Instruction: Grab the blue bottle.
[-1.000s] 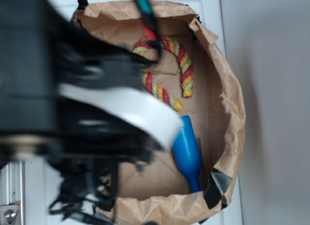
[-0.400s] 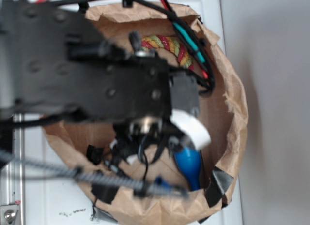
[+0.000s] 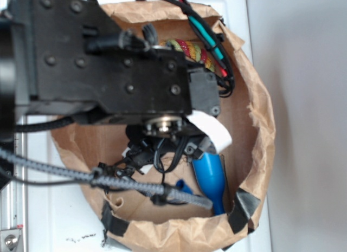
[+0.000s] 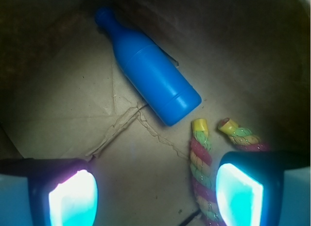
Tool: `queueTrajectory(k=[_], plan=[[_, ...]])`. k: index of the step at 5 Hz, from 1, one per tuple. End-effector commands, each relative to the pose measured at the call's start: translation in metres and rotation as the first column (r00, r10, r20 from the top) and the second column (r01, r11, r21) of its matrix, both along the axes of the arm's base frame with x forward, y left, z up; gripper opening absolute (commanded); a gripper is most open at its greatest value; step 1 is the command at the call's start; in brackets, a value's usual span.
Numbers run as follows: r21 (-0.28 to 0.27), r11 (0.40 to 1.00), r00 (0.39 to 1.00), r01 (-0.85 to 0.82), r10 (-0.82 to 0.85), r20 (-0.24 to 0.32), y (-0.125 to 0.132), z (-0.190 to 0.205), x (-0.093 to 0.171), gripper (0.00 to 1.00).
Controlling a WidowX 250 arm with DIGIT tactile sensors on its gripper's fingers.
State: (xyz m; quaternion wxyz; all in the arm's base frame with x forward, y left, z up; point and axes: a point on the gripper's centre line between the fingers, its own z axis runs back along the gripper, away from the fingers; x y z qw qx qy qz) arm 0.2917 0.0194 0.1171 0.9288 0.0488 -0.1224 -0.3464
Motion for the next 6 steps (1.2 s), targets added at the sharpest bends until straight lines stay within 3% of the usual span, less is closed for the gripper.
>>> queueTrajectory(k=[1, 2, 3, 5, 6], plan=[[0.010, 1.000, 0.999, 0.010, -0.011, 0.044, -0.008, 0.014, 0.002, 1.00], [-0.036, 0.994, 0.989, 0.105, -0.100, 0.112, -0.026, -0.016, 0.010, 1.00], [-0.018, 0.992, 0.984, 0.125, -0.122, 0.131, -0.041, -0.028, 0.025, 1.00], [0.009, 0.990, 0.983, 0.143, -0.143, 0.116, -0.063, -0.053, 0.051, 1.00], [-0.014, 0.989, 0.986, 0.144, -0.142, 0.083, -0.070, -0.057, 0.062, 1.00]])
